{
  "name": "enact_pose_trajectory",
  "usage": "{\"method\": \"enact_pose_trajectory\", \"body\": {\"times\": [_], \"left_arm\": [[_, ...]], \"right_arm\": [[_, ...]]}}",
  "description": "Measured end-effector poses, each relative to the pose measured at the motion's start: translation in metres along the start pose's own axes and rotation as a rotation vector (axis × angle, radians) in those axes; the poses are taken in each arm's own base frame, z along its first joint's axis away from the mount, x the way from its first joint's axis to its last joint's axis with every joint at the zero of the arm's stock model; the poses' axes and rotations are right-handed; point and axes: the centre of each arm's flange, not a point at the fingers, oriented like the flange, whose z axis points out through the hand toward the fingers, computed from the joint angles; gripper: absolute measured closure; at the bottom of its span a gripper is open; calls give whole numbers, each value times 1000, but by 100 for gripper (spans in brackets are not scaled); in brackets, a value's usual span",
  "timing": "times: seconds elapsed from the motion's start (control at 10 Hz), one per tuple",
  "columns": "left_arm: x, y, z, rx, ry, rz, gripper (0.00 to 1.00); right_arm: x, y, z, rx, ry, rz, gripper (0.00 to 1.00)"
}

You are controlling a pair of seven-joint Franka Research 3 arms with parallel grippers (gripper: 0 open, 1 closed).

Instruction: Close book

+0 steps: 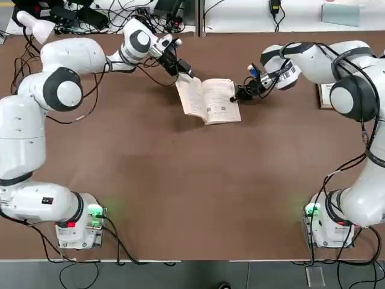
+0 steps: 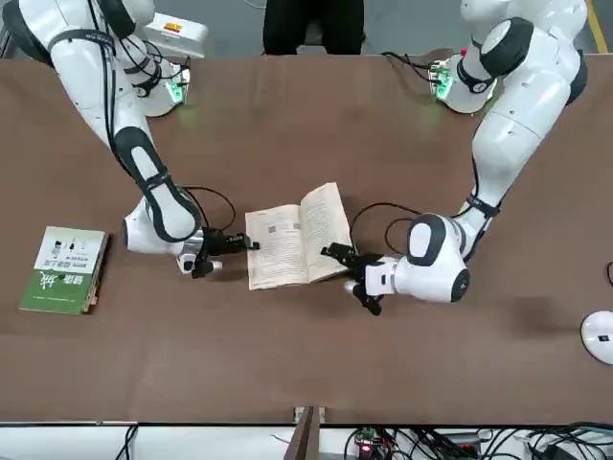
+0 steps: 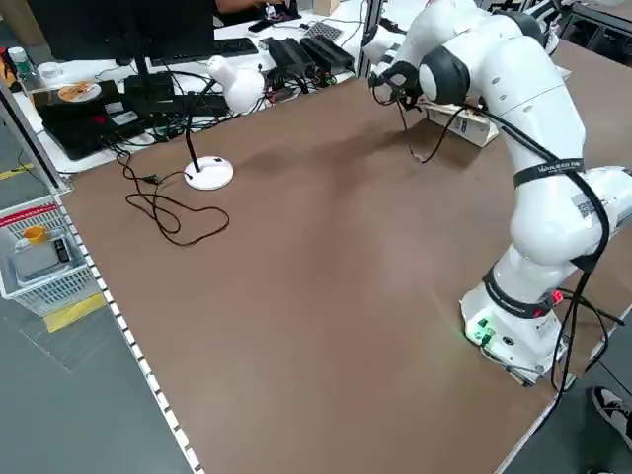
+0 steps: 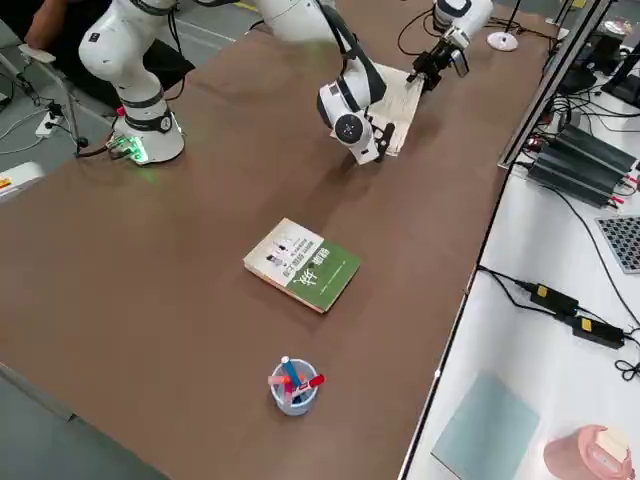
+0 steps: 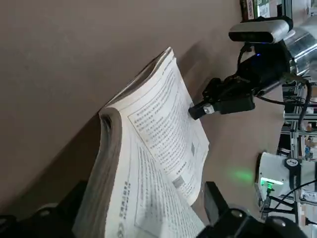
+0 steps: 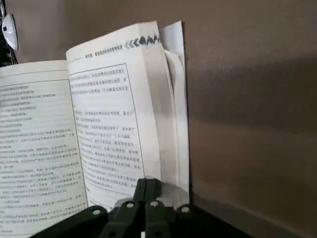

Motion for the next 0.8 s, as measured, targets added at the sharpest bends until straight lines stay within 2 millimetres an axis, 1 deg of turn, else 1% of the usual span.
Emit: {"method": "enact_pose_trajectory", "body": {"times": [0.3, 0.8], "left_arm": [[0, 4, -1, -32, -4, -63, 0], [3, 28, -5, -51, -14, -122, 0]], "right_arm": [[0, 0, 0, 0, 0, 0, 99], [0, 0, 0, 0, 1, 0, 99]]}}
